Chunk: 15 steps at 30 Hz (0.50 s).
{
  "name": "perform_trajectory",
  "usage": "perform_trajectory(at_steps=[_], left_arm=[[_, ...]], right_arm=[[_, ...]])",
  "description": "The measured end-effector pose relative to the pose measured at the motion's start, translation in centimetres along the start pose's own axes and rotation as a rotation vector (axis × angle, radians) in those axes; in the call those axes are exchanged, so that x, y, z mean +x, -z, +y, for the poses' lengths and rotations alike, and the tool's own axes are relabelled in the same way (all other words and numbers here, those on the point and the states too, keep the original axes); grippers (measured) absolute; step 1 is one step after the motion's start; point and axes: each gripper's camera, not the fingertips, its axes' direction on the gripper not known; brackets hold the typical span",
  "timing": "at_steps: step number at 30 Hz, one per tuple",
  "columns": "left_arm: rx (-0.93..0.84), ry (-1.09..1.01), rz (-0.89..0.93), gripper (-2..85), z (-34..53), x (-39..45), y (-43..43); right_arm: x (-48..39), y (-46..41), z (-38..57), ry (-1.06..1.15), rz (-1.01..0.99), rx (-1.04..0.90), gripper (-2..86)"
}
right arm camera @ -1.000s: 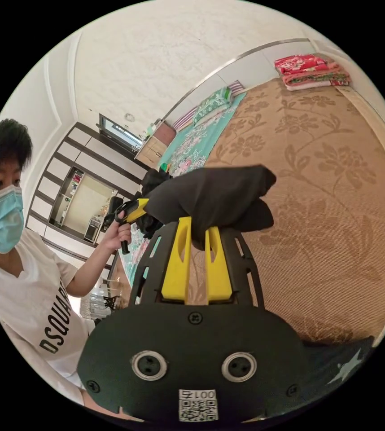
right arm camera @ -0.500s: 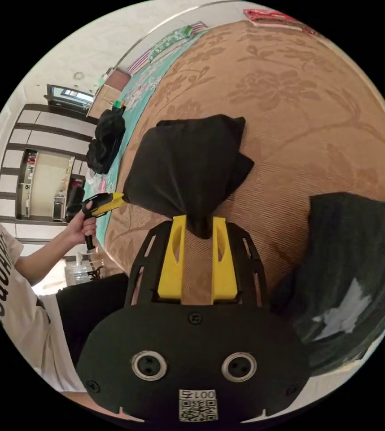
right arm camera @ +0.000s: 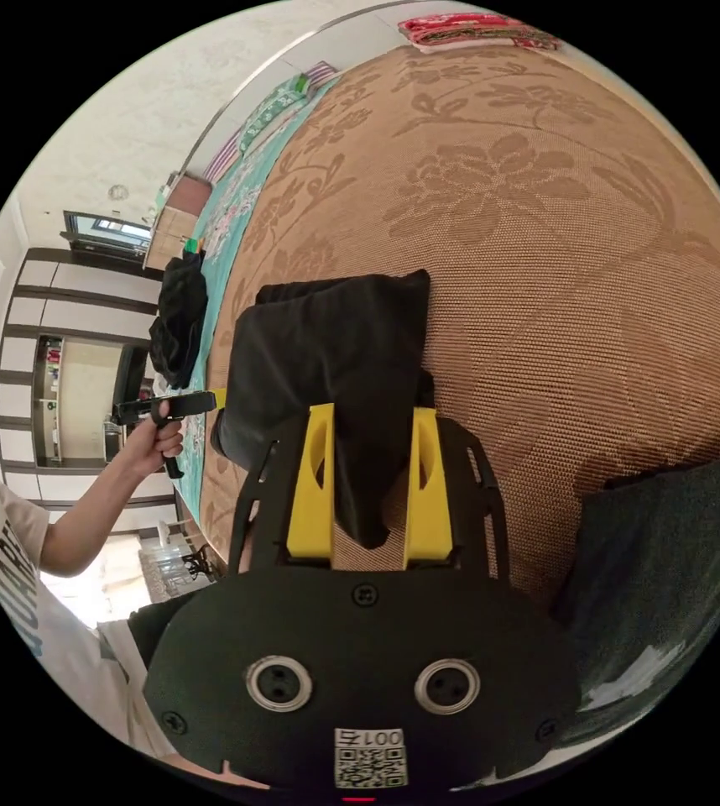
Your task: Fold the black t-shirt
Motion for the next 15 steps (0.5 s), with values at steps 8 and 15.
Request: perform_trajectory(at_steps=[8, 15], left_arm=[[0.064, 0.069, 0.068, 3.0, -1.2, -2.1, -3.0], [0.074, 0.134, 0.183, 5.9, -1.8, -5.8, -6.1]], right_arm=[[2.8, 1.7, 0.9, -0.057, -0.202, 0.022, 2.2], [2.0, 3.8, 3.1, 0.042, -0.078, 0.029, 6.6]])
